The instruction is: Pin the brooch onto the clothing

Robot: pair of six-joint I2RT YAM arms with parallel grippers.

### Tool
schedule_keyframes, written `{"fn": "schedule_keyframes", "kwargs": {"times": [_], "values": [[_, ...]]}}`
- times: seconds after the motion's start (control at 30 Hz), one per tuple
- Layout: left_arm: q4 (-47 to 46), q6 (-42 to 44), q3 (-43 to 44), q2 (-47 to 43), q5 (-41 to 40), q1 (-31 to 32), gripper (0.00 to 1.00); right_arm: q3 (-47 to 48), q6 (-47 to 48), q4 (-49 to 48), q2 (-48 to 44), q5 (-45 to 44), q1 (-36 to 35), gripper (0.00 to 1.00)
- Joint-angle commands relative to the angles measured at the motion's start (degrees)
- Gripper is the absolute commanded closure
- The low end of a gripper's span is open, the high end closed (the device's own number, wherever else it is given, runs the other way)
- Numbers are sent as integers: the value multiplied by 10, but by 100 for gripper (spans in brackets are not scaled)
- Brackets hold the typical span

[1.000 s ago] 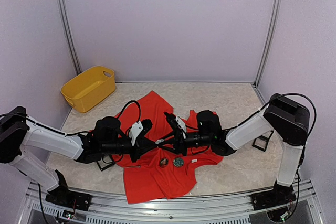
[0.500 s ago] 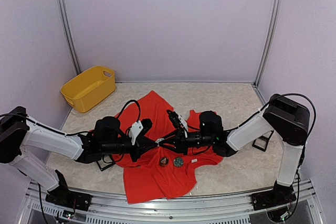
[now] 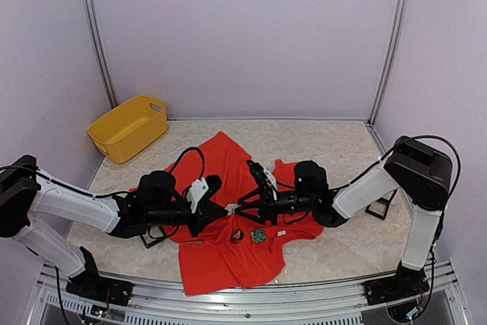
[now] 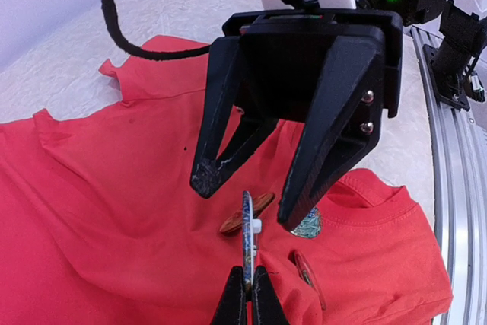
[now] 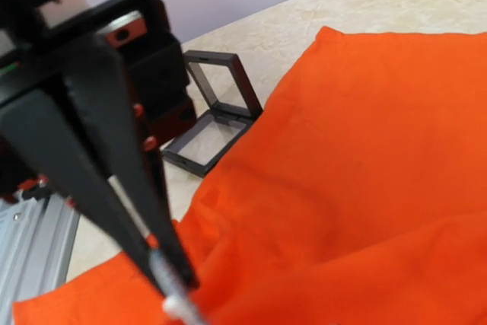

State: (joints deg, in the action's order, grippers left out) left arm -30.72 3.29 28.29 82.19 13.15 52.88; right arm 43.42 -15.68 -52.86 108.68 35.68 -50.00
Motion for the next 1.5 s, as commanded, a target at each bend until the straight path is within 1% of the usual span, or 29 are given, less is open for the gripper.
{"fn": "schedule_keyframes", "kwargs": {"times": [0.0, 0.13, 0.27, 0.37, 0.47, 0.5, 0.57, 0.67, 0.77, 0.87, 0.93, 1.0, 1.03, 1.1, 1.13, 1.17, 1.27, 1.37, 1.47], "values": [[21, 17, -2, -7, -44, 7, 100, -17, 35, 1, -40, 23, 9, 57], [68, 60, 20, 8, -148, 40, 100, -32, 40, 27, -73, -9, 22, 57], [128, 103, 52, 33, -268, 90, 100, -43, 58, 99, -111, -112, 34, 57], [176, 128, 70, 51, -316, 123, 100, -65, 67, 123, -144, -178, 37, 57], [216, 142, 86, 65, -342, 156, 100, -72, 68, 166, -165, -243, 38, 57], [228, 145, 91, 73, -347, 165, 99, -74, 69, 178, -170, -256, 38, 57], [248, 148, 102, 83, -351, 181, 92, -79, 66, 194, -177, -276, 40, 57], [291, 149, 129, 98, -349, 198, 76, -85, 67, 215, -190, -300, 40, 56], [363, 135, 168, 102, -307, 207, 62, -73, 63, 262, -196, -336, 46, 57], [427, 111, 209, 86, -264, 214, 53, -48, 41, 339, -192, -391, 75, 59], [458, 90, 224, 68, -244, 213, 51, -35, 23, 382, -189, -394, 109, 63], [460, 59, 225, 36, -225, 194, 49, -20, 13, 424, -183, -404, 145, 74], [446, 37, 220, 24, -214, 168, 49, -8, 13, 445, -175, -412, 158, 79], [407, -49, 212, 6, -207, 95, 49, 21, 28, 477, -152, -411, 179, 86], [386, -103, 208, 7, -210, 50, 51, 37, 41, 490, -136, -402, 187, 89], [373, -174, 208, 21, -213, -1, 54, 55, 61, 508, -116, -394, 190, 93], [375, -274, 232, 81, -232, -82, 59, 112, 89, 567, -50, -392, 201, 99], [389, -307, 268, 169, -240, -133, 60, 163, 78, 617, 2, -395, 221, 100], [404, -324, 297, 247, -258, -180, 60, 195, 73, 638, 31, -396, 249, 100]]}}
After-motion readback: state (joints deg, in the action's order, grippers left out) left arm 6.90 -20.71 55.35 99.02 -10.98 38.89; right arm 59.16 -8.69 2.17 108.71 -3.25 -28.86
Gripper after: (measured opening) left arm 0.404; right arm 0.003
